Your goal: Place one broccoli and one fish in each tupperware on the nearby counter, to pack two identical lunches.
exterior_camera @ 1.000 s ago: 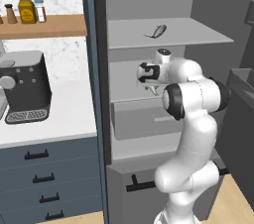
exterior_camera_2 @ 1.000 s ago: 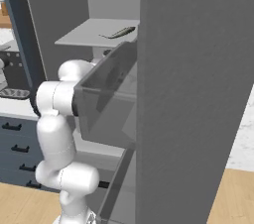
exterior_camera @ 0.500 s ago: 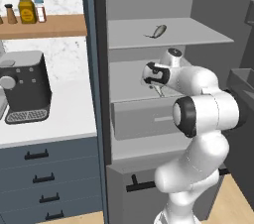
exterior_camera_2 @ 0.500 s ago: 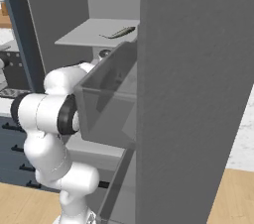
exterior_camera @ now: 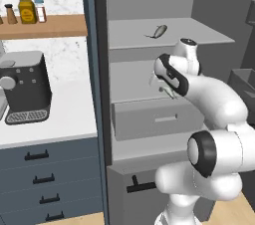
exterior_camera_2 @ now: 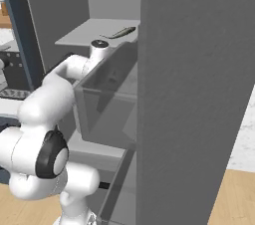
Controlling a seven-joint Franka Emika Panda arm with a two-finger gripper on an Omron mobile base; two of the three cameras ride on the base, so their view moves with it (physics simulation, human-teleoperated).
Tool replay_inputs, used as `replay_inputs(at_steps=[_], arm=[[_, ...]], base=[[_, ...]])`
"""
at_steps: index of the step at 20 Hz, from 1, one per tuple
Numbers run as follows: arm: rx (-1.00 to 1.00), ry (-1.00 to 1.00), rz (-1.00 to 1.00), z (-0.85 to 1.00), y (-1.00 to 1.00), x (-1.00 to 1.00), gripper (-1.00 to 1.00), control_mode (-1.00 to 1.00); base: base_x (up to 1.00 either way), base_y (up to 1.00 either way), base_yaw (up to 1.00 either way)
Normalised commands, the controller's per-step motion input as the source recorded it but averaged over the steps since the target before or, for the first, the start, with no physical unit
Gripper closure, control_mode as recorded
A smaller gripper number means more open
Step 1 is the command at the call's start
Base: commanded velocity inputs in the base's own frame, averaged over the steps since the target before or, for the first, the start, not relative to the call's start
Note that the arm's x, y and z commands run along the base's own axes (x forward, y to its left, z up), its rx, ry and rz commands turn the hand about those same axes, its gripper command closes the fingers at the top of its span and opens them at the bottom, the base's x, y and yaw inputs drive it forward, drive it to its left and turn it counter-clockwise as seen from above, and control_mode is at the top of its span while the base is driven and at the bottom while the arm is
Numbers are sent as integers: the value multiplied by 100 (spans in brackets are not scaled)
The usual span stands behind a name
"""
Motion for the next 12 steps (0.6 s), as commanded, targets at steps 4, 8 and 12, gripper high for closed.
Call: replay_inputs(at_steps=[4,8,12], arm=[[-9,13,1,15,38,-100,100,-100],[-4,1,1,-1,34,-100,100,-100],[0,0,0,-5,0,-99,100,-100]], base=[[0,0,0],[0,0,0],[0,0,0]])
